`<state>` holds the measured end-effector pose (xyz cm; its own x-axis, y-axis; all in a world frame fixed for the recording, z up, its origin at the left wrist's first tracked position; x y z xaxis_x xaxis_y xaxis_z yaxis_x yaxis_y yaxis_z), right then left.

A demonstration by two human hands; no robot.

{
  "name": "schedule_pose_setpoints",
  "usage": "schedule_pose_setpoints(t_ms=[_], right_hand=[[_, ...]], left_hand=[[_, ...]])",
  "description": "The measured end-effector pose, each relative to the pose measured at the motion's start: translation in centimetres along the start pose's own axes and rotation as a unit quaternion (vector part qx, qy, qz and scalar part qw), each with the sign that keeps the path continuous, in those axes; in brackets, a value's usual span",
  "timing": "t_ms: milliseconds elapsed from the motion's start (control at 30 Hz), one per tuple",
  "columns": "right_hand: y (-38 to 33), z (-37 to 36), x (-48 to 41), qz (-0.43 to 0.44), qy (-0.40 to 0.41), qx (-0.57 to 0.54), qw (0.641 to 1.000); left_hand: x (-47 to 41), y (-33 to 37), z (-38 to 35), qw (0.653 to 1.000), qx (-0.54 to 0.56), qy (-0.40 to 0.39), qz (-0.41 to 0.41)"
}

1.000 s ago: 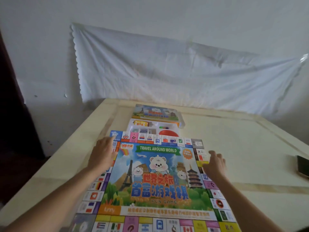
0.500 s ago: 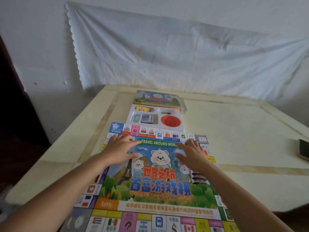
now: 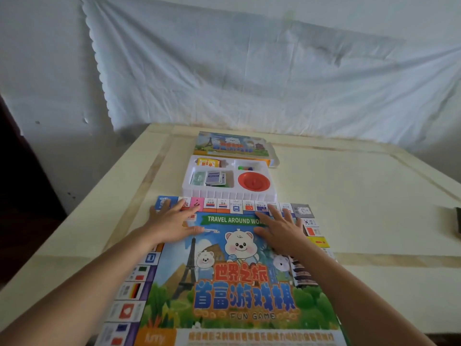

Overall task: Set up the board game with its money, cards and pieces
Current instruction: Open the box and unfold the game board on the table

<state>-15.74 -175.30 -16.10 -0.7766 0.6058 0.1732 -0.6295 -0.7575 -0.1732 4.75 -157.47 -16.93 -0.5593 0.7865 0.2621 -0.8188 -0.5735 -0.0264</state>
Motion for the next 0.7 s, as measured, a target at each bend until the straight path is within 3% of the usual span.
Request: schedule_pose_setpoints(t_ms=[700], right_hand=[[1.0,1.7,-10.4,-0.003,0.016,-0.011,1.0]], left_hand=[[-8.9,-1.5,2.8,1.0,-0.009,0.008,0.003]])
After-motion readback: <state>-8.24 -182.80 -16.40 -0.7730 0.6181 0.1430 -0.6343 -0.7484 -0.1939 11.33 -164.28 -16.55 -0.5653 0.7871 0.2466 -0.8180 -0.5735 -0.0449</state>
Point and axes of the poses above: each hand's wrist, its own x-axis away from the middle knuckle, its own z-axis out of the back of the hand, y = z × x, the point moved 7 cm from there along -x, towards the middle knuckle, and after that the axes turned 7 degrees about -x, right-handed, at the moved point
